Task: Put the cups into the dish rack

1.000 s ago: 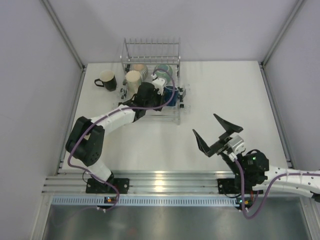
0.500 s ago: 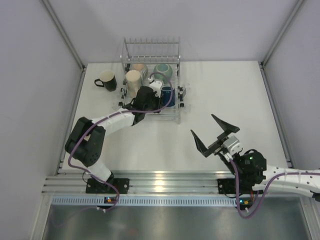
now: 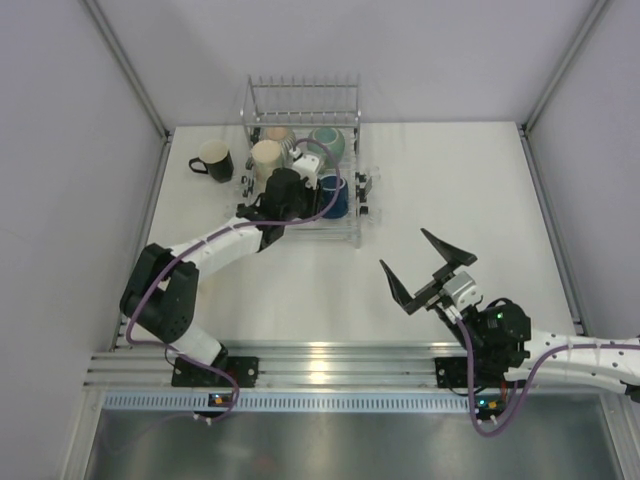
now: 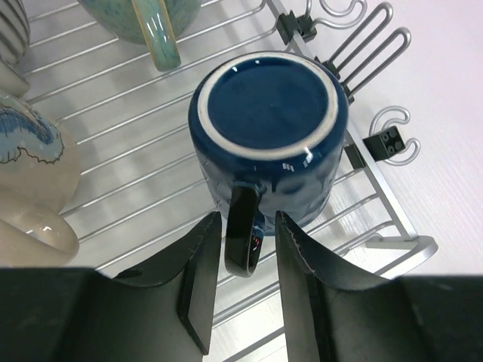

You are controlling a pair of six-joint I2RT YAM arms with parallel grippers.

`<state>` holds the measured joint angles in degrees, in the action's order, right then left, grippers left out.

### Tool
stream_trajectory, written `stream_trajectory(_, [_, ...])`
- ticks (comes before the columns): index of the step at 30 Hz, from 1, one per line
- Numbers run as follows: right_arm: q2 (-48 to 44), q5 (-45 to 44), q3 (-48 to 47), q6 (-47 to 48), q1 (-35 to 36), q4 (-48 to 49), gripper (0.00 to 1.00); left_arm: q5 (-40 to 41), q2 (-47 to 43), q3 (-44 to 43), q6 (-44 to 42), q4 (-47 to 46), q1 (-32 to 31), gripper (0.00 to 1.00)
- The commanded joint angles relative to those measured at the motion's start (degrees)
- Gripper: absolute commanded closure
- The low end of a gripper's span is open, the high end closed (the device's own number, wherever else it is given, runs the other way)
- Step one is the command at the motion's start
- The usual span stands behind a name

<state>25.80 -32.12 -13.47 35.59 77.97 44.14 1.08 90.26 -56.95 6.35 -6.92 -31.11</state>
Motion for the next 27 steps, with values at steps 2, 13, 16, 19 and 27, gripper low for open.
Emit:
stream_trajectory(2, [-0.22, -0.40, 0.38, 0.18, 0.86, 3.06, 0.01, -0.82, -0.35, -3.07, -1.43, 2.34, 0.18, 0.60])
stream_trajectory(13, [-3.04, -0.49, 0.64, -0.26, 0.95, 1.39, 0.01, -6.18, -1.14, -6.94, -3.71, 10.34, 1.58, 0.57])
stream_trajectory(16, [-3.04, -0.40, 0.64, -0.17, 0.86, 1.39, 0.01, -7.41, -0.35, -7.38, -4.06, 11.13, 1.58, 0.57])
stream_trajectory(19, [-3.04, -0.40, 0.55, -0.17, 0.86, 1.56, 0.01, -8.11, 0.71, -7.39, -3.98, 11.75, 1.67, 0.58])
stream_trajectory(27, [-4.09, -0.40, 0.47, 0.09, 0.86, 0.86, 0.01, -8.99, 2.02, -6.15, -3.36, 11.75, 1.58, 0.59])
